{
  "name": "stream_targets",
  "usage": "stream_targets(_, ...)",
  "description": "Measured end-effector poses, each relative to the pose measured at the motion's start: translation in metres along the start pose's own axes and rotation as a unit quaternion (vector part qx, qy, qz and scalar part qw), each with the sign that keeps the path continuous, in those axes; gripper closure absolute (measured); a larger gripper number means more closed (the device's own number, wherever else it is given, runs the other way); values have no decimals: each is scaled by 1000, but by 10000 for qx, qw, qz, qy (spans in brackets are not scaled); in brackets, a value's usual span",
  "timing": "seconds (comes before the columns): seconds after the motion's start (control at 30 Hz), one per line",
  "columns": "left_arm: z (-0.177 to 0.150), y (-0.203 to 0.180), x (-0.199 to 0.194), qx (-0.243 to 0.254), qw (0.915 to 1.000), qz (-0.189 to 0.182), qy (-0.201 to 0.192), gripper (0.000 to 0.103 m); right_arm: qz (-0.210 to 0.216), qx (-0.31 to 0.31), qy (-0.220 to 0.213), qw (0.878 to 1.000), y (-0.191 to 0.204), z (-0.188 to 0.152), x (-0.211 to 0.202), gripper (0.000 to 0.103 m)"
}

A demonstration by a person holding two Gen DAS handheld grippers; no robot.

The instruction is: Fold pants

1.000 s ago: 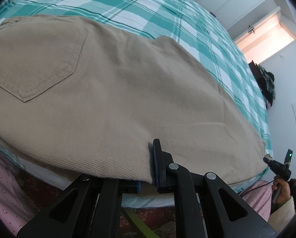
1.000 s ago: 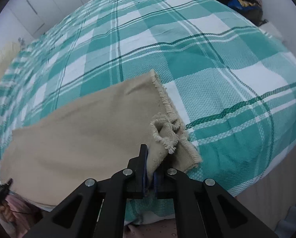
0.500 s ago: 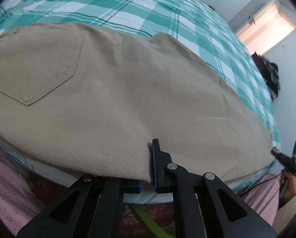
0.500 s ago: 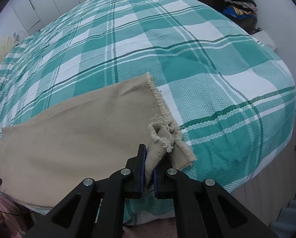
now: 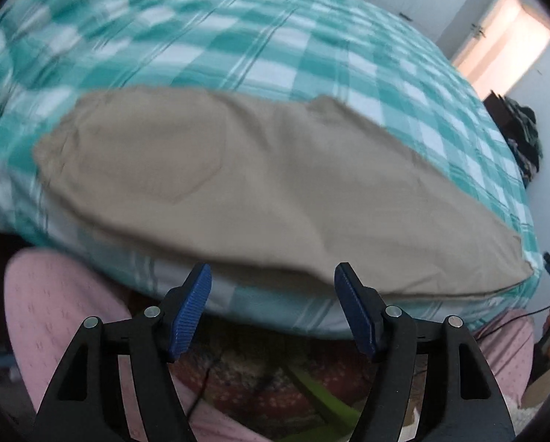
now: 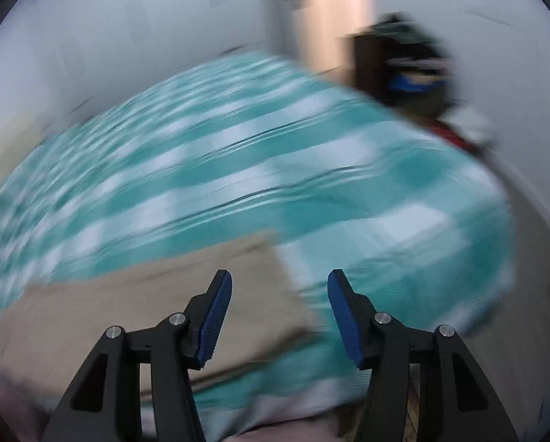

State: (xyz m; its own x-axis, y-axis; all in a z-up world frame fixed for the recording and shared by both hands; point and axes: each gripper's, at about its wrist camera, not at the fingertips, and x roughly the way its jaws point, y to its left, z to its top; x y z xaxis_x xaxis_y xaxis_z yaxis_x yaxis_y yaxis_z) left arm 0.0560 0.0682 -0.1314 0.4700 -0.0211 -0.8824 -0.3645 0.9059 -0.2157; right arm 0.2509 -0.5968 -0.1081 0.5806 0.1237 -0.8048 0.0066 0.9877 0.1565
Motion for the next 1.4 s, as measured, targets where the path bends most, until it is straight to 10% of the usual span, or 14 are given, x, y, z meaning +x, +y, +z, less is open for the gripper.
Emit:
stream_targets(0.2, 30, -75, 24, 900, 9953, -316, 176, 31, -181, -920, 2008, 9751, 21, -22, 94, 49)
stream_targets(0.57, 36, -267, 93, 2704, 9596, -714, 303, 27, -281, -882, 1653, 9819, 18, -25, 77, 48)
stream_targets(0.8, -44, -298, 118, 4023, 9148, -296, 196, 27, -171, -725, 1594, 9844, 12, -23, 80, 48)
stream_targets(1.03, -42, -292, 112, 3689, 9282, -419, 259, 28, 442, 269, 789, 9955, -19, -19, 48, 48)
stream_targets(1.2, -47, -293, 116, 3659, 9292, -480, 206, 27, 1052, 2203, 513, 9684, -81, -29, 12, 48)
stream_targets(1.4, -48, -293, 118, 3523, 9343, -511, 178, 24, 1550, 2712, 1220, 9421, -91, -39, 20, 47)
